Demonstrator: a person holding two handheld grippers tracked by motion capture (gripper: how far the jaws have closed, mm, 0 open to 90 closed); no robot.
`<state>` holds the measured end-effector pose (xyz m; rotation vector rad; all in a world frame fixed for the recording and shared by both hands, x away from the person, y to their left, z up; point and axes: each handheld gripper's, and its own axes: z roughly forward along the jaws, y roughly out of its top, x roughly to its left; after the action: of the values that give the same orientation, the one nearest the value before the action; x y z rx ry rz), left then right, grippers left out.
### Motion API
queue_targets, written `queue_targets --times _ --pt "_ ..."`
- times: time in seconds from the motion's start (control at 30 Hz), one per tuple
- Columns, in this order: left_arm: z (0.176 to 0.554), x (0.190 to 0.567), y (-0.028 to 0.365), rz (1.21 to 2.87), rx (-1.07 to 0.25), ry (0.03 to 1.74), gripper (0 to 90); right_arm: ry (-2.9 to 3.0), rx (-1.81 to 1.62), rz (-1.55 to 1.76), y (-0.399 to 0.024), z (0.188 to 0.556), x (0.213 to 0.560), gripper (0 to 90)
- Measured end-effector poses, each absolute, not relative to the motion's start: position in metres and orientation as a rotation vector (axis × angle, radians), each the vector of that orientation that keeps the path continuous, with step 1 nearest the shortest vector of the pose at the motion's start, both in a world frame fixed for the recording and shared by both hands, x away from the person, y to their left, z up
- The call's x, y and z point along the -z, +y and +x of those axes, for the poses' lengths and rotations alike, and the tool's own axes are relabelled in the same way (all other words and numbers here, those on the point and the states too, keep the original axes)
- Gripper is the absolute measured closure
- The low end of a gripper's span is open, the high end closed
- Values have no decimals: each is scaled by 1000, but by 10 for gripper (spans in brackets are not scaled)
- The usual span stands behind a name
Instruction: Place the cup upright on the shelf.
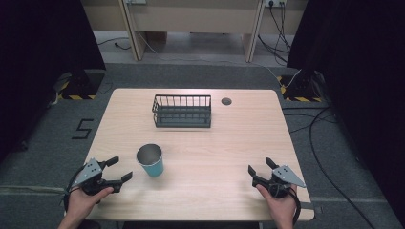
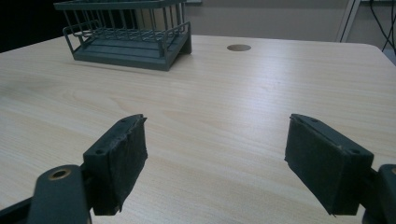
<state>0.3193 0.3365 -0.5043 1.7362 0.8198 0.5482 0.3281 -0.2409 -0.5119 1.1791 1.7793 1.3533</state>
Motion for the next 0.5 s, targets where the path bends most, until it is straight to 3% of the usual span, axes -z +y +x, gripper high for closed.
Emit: queue_targets --times 0.5 --pt "327 500 317 1732 -576 781 143 1800 -1341 1189 -239 330 512 215"
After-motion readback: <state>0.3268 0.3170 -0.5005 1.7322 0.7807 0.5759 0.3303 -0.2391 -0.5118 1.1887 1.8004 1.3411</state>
